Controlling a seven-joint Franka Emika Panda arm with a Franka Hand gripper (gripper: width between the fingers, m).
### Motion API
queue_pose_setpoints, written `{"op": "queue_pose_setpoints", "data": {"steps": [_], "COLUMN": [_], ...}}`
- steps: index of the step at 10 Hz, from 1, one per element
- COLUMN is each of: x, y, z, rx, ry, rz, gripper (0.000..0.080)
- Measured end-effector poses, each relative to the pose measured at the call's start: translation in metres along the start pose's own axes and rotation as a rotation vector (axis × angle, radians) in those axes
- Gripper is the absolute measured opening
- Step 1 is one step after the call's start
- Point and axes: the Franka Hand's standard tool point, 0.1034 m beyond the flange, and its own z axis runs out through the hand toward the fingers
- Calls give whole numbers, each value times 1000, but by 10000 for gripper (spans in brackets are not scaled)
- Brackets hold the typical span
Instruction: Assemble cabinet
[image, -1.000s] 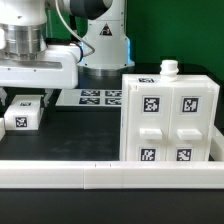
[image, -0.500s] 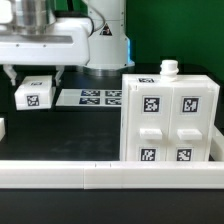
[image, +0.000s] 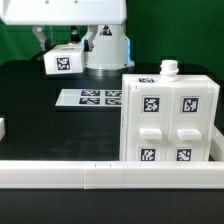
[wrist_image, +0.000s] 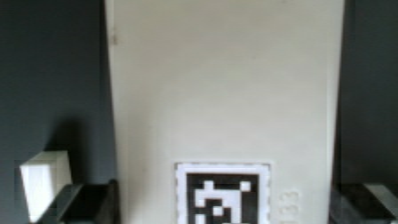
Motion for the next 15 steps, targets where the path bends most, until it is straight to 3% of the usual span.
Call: {"op": "queue_pose_setpoints", "data": {"steps": [1, 2, 7, 9, 13, 15], "x": [16, 20, 17, 25, 60, 78], "y": [-15, -14, -14, -34, -86, -120], "z": [-15, -13, -9, -18, -43, -40], "rx": [-3, -7, -8, -8, -16, -35], "ry": [-1, 15, 6, 6, 18, 5], "rz": [8, -21, -21, -14, 40, 112], "gripper": [557, 557, 557, 557, 557, 557]}}
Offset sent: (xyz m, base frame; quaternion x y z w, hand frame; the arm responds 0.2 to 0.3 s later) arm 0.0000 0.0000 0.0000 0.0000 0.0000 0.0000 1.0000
